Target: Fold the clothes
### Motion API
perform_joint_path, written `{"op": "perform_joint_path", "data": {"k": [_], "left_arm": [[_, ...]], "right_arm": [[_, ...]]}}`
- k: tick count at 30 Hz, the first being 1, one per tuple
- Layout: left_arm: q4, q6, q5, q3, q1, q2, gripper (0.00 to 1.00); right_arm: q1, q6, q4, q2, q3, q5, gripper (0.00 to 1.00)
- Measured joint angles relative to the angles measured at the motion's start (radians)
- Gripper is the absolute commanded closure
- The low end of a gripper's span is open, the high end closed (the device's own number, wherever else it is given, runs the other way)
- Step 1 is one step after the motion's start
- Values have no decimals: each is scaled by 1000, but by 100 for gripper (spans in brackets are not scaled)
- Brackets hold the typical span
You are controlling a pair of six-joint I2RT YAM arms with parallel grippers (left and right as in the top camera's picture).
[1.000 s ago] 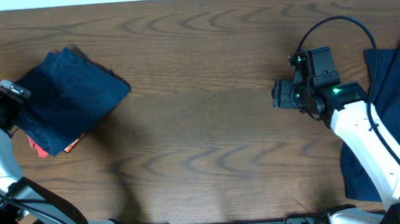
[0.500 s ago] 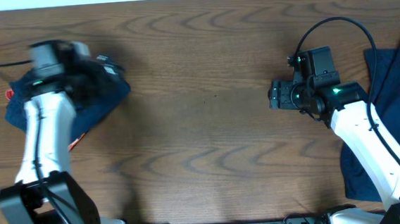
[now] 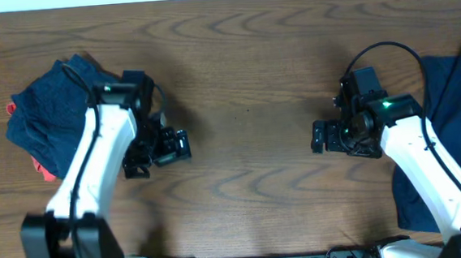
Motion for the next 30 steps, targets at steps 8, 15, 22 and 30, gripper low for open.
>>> {"op": "perform_joint_path", "data": {"k": [8, 15, 22, 30], "left_arm": [[225, -84, -192, -192, -196, -505, 2], [379, -119, -323, -317, -250, -883, 2], [382, -131, -353, -323, -252, -1034, 2], [378, -131, -363, -323, -252, -1043, 2]], "right_arm": [[129, 117, 268, -403, -187, 170, 1], [180, 223, 454, -678, -429, 333, 1], [180, 247, 320, -702, -481, 365, 1], [180, 251, 259, -693, -482, 373, 1]]}}
